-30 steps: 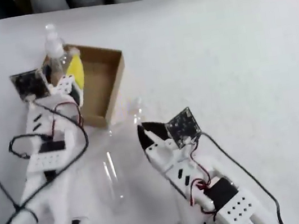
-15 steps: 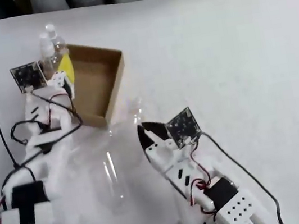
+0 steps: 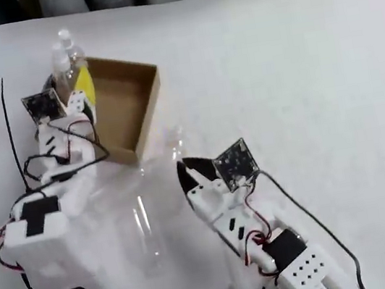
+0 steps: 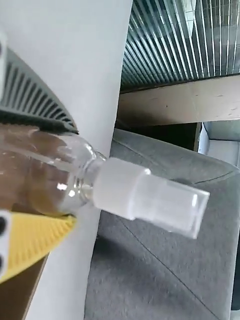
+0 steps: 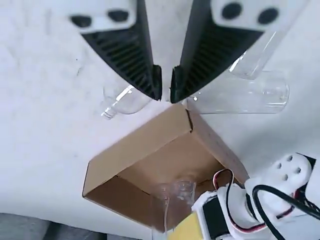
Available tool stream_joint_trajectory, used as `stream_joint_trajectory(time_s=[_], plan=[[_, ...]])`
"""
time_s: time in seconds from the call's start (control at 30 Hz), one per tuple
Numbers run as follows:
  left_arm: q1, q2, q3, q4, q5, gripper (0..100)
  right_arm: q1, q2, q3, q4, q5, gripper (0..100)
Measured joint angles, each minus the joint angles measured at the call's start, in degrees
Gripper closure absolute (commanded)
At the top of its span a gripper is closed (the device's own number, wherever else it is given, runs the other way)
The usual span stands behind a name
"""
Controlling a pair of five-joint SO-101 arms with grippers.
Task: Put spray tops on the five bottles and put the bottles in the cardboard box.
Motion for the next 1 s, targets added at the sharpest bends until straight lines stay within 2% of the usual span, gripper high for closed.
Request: stream_joint_trajectory(time_s=[0.6,0.83,1.0], plan=[[-0.88,3.78,-3.60,-0.18,-0.09,96,0.00,0.00,0.00,0.00,0.00,98.2],[-2.11,3.78,-6.59,7.12,-0.09,96,0.00,0.00,0.00,0.00,0.00,98.2],[-2.11,3.78,-6.77,7.82,-0.09,96,0.00,0.00,0.00,0.00,0.00,98.2]])
